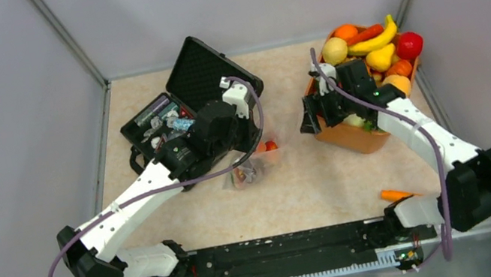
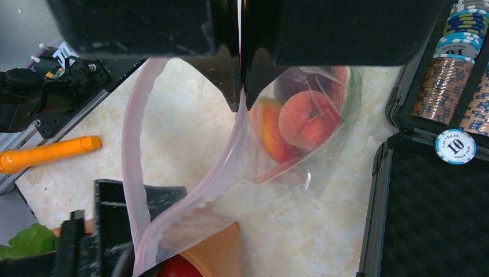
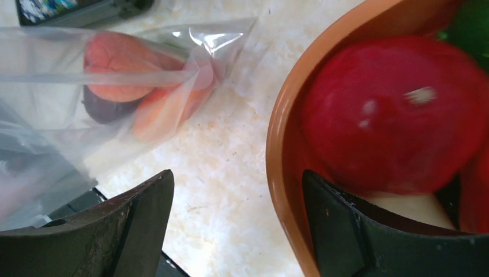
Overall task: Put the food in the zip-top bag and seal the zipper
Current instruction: Move the bin to the center of the board, then pick up the fake vegetable from the bin.
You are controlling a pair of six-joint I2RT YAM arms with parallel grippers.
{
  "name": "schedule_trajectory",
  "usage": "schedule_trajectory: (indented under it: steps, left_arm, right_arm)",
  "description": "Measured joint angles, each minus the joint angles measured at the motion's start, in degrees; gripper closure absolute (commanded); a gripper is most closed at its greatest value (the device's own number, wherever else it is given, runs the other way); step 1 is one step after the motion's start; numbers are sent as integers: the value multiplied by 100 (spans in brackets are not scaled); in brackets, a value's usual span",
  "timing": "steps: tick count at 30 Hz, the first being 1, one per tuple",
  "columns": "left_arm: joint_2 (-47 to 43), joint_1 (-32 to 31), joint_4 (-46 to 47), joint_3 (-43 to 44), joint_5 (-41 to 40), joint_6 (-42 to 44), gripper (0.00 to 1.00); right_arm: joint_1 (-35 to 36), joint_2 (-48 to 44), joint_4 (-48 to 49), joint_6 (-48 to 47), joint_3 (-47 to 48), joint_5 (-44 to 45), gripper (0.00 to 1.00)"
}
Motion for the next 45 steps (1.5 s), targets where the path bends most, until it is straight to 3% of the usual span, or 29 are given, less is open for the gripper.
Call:
schedule_trajectory:
  steps: [9,16,26,38,39,41,45]
  left_arm:
    - [-9,0,-2,-17,-15,-17,100]
    - [-2,0,-2,-17,2,-17,100]
    - [59,0,0,-7,72,-20,100]
    - [210,0,2,37,223,-20,100]
    - [210,0,2,37,223,-20,100]
    - [210,0,2,37,221,-20,100]
    - [210,0,2,37,219,-20,100]
  right_arm:
    - [20,-997,-118,448,291,697,18]
    - [20,-1333,306,1161,138,1908,30]
    - [20,-420,463,1751,0,2435,29]
    - [20,-61,610,1943,-107,2653,26]
    - [17,-46,671,1947,-136,2660,27]
    - [17,-48,750,1952,-177,2667,40]
    - [17,-184,870,1954,-328,2645,50]
